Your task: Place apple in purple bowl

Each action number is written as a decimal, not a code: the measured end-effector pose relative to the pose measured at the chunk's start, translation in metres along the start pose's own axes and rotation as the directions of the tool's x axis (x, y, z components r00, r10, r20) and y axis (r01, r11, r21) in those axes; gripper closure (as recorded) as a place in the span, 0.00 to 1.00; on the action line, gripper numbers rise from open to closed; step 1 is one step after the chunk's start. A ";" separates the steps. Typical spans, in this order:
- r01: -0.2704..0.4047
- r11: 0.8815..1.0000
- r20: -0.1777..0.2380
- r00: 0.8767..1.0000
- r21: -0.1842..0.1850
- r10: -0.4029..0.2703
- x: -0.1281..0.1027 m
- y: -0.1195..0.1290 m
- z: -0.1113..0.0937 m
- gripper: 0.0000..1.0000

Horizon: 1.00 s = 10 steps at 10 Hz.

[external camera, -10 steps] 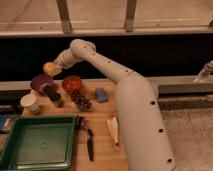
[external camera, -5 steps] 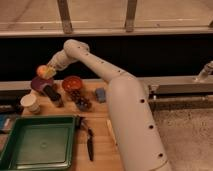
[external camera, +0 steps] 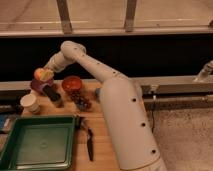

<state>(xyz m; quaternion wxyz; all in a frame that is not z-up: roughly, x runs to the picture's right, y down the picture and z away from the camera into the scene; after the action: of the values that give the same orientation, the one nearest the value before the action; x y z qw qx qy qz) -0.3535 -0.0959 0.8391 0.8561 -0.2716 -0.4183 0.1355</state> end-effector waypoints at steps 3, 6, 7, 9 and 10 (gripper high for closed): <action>0.011 1.000 0.004 1.000 -0.024 -0.011 -0.005 -0.003 0.015 1.00; 0.020 0.999 0.014 1.000 -0.050 -0.019 -0.007 -0.007 0.030 1.00; 0.020 0.998 0.018 1.000 -0.059 -0.019 -0.006 -0.008 0.034 1.00; 0.022 0.996 0.026 0.999 -0.084 -0.020 -0.004 -0.008 0.045 1.00; 0.026 0.995 0.028 0.999 -0.100 -0.023 -0.005 -0.006 0.054 1.00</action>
<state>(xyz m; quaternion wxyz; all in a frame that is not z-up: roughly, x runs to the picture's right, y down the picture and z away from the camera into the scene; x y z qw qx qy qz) -0.3991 -0.0848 0.8664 0.8372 -0.3074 -0.4393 0.1074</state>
